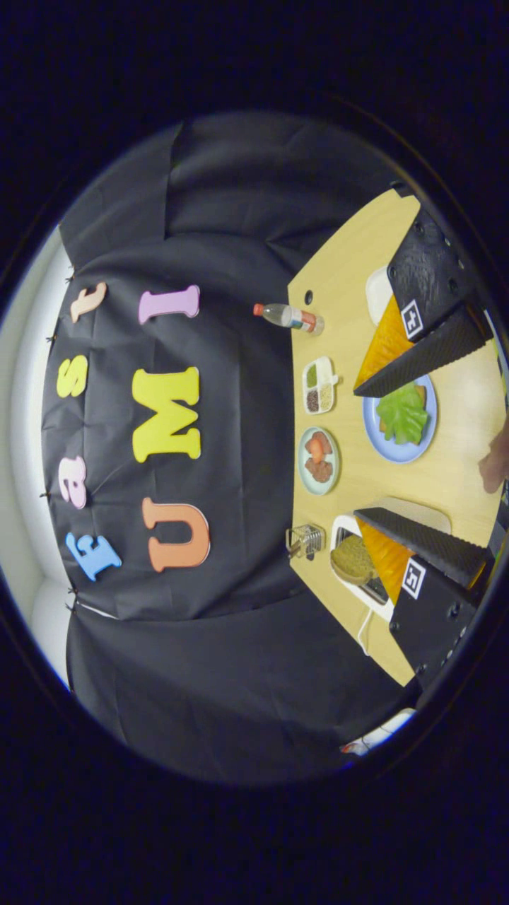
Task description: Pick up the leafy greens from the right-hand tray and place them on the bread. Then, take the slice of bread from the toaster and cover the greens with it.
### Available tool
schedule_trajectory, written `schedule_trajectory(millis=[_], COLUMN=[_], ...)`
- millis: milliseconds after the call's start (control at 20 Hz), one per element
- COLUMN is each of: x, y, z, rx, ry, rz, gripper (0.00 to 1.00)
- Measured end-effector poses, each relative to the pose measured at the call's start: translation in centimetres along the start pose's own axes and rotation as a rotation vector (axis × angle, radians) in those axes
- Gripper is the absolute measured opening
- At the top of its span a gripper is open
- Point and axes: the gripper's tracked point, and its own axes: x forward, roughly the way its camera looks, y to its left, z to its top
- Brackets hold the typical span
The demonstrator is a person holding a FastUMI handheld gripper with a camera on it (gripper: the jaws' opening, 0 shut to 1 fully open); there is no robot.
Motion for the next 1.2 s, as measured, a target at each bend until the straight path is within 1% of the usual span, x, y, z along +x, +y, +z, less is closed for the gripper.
schedule_trajectory(millis=[200, 300, 450, 650, 750, 850, 1000, 1100, 1200], x=[0.9, 2.1, 4.3, 6.7, 8.5, 10.4, 13.1, 14.6, 15.4], y=[4.1, 6.3, 9.4, 11.6, 12.5, 13.1, 13.0, 13.3, 12.9], z=[0.4, 0.2, -0.4, -0.2, -1.2, -2.3, -4.2, -5.9, -6.5], rx=[-0.065, -0.066, -0.037, 0.026, 0.036, 0.039, -0.009, -0.011, 0.029], ry=[0.009, 0.020, 0.060, 0.078, 0.105, 0.138, 0.180, 0.238, 0.280], rz=[0.043, 0.053, 0.077, 0.088, 0.093, 0.082, 0.042, 0.045, 0.022], gripper=[0.96, 0.96, 0.96, 0.96, 0.96, 0.95, 0.94, 0.89, 0.86])
